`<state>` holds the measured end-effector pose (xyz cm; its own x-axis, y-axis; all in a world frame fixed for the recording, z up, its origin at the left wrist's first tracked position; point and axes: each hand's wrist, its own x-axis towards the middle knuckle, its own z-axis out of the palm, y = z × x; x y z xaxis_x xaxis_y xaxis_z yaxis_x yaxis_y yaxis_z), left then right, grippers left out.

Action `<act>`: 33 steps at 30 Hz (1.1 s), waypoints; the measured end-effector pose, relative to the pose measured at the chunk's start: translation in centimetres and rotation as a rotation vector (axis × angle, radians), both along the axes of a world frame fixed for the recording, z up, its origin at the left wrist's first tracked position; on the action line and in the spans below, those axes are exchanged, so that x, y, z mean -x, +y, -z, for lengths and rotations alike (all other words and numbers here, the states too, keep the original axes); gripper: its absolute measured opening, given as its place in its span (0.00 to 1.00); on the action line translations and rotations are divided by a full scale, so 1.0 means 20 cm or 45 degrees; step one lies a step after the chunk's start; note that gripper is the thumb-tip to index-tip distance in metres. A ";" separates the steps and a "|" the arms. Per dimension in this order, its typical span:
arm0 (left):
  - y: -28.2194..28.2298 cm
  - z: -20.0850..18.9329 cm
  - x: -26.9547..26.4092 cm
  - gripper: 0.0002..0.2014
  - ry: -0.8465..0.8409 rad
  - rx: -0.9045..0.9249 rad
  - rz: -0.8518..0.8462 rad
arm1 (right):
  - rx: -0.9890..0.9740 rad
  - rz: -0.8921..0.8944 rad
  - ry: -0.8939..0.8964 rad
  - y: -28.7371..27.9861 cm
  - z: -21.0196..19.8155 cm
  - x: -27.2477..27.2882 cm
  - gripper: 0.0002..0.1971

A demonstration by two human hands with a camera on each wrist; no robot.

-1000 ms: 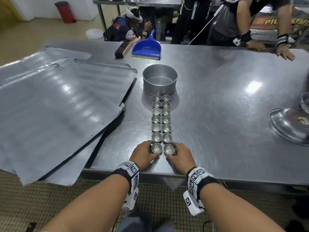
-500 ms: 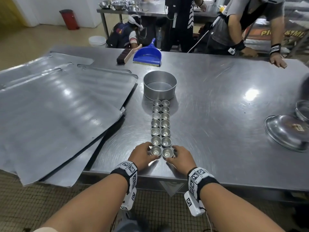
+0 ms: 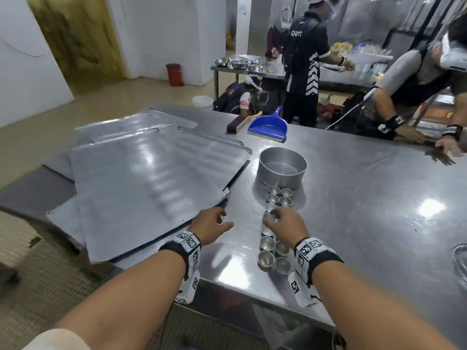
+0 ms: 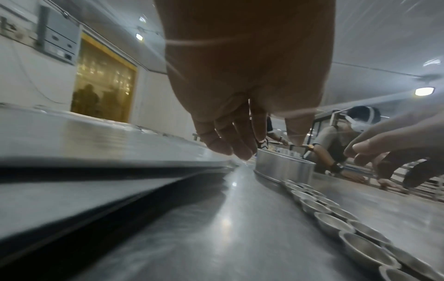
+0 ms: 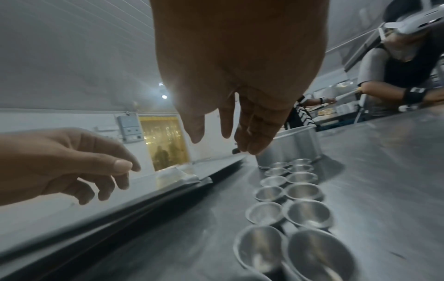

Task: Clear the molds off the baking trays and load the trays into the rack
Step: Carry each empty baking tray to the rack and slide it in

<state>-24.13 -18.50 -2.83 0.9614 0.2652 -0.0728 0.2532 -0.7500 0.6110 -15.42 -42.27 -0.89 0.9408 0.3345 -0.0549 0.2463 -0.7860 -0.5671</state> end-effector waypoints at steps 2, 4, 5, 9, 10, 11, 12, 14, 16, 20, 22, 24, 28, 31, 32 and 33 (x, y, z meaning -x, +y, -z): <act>0.14 -0.04 0.04 0.20 0.001 -0.026 -0.077 | -0.035 -0.055 -0.004 0.14 -0.03 -0.03 0.24; 0.28 -0.06 0.09 0.21 0.012 -0.067 -0.150 | -0.022 -0.126 -0.024 0.28 -0.06 -0.04 0.25; 0.35 -0.07 0.11 0.22 0.019 -0.077 -0.189 | -0.016 -0.157 -0.030 0.36 -0.06 -0.05 0.25; 0.68 -0.05 0.22 0.25 0.102 -0.081 -0.345 | 0.005 -0.228 -0.016 0.66 -0.03 -0.06 0.23; 0.77 -0.04 0.24 0.26 0.132 -0.076 -0.377 | 0.006 -0.245 0.004 0.73 -0.02 -0.07 0.23; 0.86 -0.03 0.27 0.26 0.151 -0.067 -0.404 | 0.007 -0.262 0.027 0.81 0.00 -0.07 0.24; 0.94 -0.02 0.29 0.27 0.173 -0.057 -0.432 | 0.017 -0.275 0.045 0.88 0.01 -0.08 0.25; 1.11 0.00 0.33 0.29 0.207 -0.031 -0.502 | 0.042 -0.289 0.061 1.02 0.03 -0.09 0.25; 1.27 0.02 0.36 0.31 0.242 -0.004 -0.561 | 0.050 -0.291 0.065 1.15 0.04 -0.13 0.25; 1.57 0.10 0.40 0.39 0.330 0.008 -0.675 | 0.118 -0.302 0.079 1.38 0.06 -0.24 0.26; 1.69 0.13 0.41 0.39 0.374 -0.026 -0.722 | 0.135 -0.298 0.125 1.48 0.07 -0.30 0.27; 1.79 0.16 0.41 0.35 0.419 -0.082 -0.752 | 0.150 -0.287 0.179 1.57 0.08 -0.35 0.28; 1.96 0.20 0.40 0.37 0.415 -0.082 -0.792 | 0.148 -0.229 0.273 1.69 0.10 -0.46 0.30; 2.03 0.23 0.39 0.43 0.360 -0.018 -0.836 | 0.177 -0.185 0.322 1.73 0.12 -0.53 0.32; 2.05 0.24 0.39 0.45 0.334 0.003 -0.861 | 0.190 -0.176 0.332 1.74 0.12 -0.56 0.32; 2.05 0.24 0.39 0.45 0.304 0.031 -0.886 | 0.208 -0.171 0.338 1.74 0.13 -0.58 0.33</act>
<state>-31.90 22.55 -7.62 0.5281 0.8040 -0.2731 0.7941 -0.3538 0.4941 -3.72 -7.53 -3.55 0.8347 0.4207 -0.3554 0.2140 -0.8423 -0.4947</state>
